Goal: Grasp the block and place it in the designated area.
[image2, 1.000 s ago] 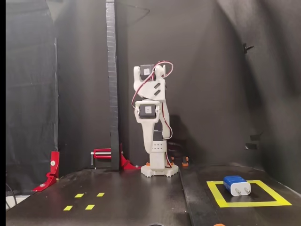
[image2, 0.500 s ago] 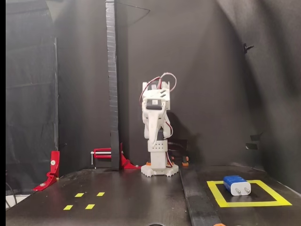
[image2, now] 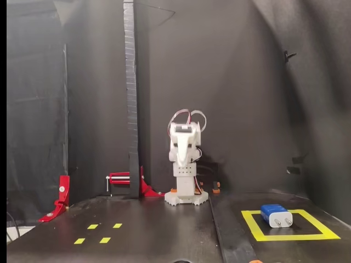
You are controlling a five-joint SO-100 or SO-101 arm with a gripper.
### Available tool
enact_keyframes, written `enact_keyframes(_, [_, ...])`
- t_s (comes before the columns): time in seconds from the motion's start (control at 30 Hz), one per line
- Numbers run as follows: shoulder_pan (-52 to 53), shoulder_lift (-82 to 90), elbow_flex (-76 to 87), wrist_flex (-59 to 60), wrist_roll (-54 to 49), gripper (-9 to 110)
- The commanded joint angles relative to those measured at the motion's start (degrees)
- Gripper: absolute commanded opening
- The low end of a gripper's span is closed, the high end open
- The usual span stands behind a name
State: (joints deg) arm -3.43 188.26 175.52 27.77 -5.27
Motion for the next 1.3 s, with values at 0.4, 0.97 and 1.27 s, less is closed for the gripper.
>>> enact_keyframes(0.4, [1.14, 1.05, 4.48, 16.35, -0.09, 0])
enact_keyframes(0.97, [1.23, 1.05, 4.48, 16.35, 0.26, 0])
enact_keyframes(1.27, [1.23, 1.05, 4.48, 16.35, 0.26, 0])
